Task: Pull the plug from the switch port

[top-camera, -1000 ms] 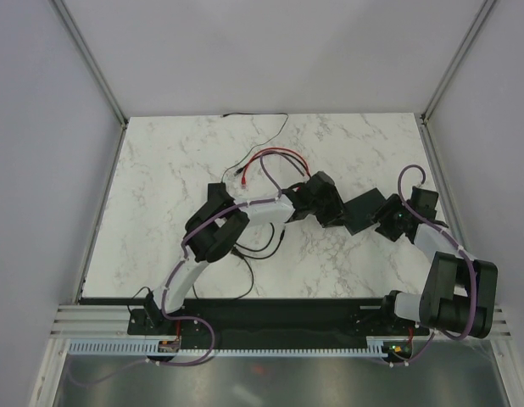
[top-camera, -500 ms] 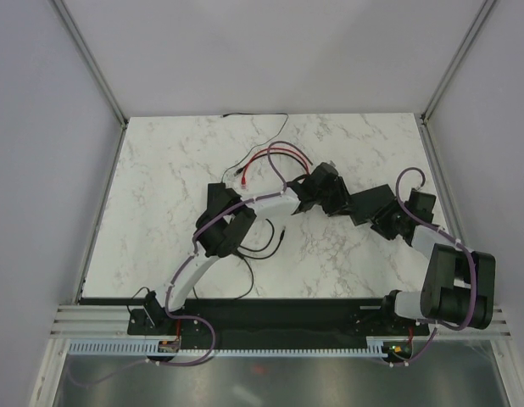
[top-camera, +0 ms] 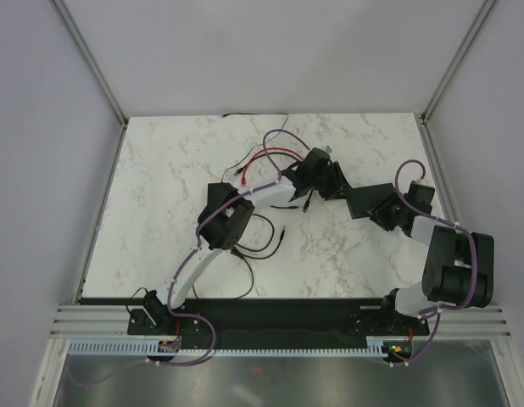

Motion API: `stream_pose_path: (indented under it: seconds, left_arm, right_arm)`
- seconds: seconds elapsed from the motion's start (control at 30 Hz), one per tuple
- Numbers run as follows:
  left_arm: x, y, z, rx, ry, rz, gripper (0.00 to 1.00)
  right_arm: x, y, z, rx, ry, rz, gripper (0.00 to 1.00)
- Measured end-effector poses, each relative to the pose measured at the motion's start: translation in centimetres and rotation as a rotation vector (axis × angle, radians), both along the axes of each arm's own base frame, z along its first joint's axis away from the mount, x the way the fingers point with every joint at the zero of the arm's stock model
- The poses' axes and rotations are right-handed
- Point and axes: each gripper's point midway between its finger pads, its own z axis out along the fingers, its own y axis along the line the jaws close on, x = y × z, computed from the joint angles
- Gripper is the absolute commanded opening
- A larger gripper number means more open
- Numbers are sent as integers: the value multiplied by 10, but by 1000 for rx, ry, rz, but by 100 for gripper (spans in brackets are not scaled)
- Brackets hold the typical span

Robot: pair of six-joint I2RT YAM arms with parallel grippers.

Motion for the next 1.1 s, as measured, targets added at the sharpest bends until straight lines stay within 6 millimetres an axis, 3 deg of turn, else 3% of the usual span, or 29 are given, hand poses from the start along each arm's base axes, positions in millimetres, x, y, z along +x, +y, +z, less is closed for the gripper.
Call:
stream_pose_path:
  seconds: [0.3, 0.6, 0.93, 1.1]
  left_arm:
    - [-1, -5, -4, -11, -1, -35, 48]
    - [21, -1, 2, -43, -15, -22, 49]
    - [44, 28, 3, -12, -29, 9, 50]
    - [34, 57, 35, 35, -69, 7, 50]
  right_arm:
    - [22, -6, 0, 4, -6, -8, 48]
    - [41, -7, 0, 26, -19, -12, 45]
    - [62, -5, 1, 109, -42, -61, 46]
    - [66, -6, 1, 133, -44, -88, 49]
